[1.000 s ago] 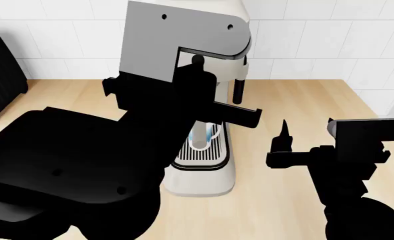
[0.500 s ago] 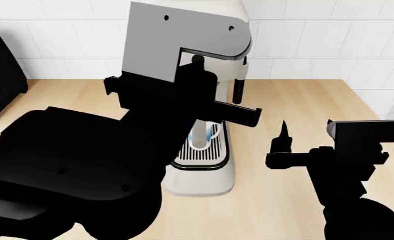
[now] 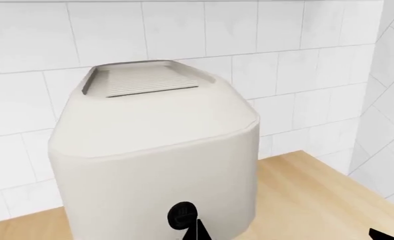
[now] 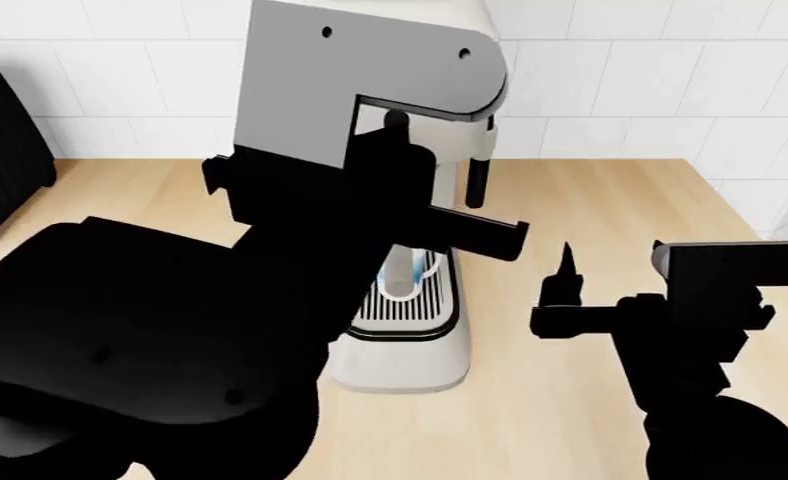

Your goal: Press the button on the coffee machine to serve coffee.

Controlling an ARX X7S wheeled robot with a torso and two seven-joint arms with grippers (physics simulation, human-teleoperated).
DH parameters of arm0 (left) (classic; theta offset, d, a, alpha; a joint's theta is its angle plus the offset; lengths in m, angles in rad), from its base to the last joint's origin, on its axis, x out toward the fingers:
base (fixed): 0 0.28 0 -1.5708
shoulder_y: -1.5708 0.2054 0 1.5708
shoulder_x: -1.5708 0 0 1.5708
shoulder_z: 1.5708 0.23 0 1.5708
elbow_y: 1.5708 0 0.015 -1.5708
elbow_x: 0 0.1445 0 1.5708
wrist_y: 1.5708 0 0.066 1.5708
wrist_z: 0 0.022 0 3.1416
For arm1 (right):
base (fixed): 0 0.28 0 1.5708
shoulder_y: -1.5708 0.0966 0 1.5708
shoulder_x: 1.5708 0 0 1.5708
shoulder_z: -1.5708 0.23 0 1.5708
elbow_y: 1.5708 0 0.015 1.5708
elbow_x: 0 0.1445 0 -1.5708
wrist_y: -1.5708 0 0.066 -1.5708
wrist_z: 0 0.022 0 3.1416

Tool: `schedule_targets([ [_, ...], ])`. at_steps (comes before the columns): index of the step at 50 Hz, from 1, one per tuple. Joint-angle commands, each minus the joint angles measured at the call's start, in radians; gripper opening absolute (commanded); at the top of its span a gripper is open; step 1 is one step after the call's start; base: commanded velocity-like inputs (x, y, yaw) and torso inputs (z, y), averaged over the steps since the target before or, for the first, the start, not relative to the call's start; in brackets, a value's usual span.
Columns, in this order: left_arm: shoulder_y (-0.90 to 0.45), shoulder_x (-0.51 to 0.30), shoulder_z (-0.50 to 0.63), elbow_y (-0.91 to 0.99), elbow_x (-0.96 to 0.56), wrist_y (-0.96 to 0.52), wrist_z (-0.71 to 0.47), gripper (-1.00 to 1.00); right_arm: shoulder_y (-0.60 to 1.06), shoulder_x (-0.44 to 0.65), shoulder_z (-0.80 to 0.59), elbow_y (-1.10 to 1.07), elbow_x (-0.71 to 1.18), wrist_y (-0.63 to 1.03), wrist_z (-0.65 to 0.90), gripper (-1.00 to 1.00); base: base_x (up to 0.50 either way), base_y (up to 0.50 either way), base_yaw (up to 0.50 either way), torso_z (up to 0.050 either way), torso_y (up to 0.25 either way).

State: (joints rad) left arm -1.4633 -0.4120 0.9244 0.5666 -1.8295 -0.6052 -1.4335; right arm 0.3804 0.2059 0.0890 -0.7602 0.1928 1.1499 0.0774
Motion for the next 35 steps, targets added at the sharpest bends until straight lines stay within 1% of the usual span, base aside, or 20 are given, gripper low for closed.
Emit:
schedule_targets([
  [1,-0.013,-0.015,-0.011,0.033,-0.032,0.020,-0.013,-1.00,-0.003,-0.004,0.001,0.005,-0.004,-0.006,0.002,1.00,0.00,0.00,0.00,0.000,0.000],
  [11,-0.027,-0.055,-0.037,0.072,-0.070,0.035,-0.030,-1.00,-0.006,-0.006,-0.001,0.007,0.000,-0.010,0.009,1.00,0.00,0.00,0.00,0.000,0.000],
  [15,-0.017,-0.069,-0.036,0.084,-0.054,0.033,-0.024,-1.00,-0.007,-0.006,0.000,0.003,0.003,-0.008,0.011,1.00,0.00,0.00,0.00,0.000,0.000],
  [20,-0.004,-0.120,-0.060,0.102,-0.046,0.038,0.007,-1.00,-0.012,-0.004,0.006,-0.005,0.006,-0.006,0.013,1.00,0.00,0.00,0.00,0.000,0.000],
  [24,-0.007,-0.140,-0.057,0.105,-0.038,0.024,0.014,-1.00,-0.014,-0.005,0.005,-0.005,0.008,-0.008,0.016,1.00,0.00,0.00,0.00,0.000,0.000],
  [35,0.042,-0.255,-0.073,0.097,-0.001,0.015,0.069,-1.00,-0.018,-0.002,0.017,-0.025,0.017,0.008,0.022,1.00,0.00,0.00,0.00,0.000,0.000],
])
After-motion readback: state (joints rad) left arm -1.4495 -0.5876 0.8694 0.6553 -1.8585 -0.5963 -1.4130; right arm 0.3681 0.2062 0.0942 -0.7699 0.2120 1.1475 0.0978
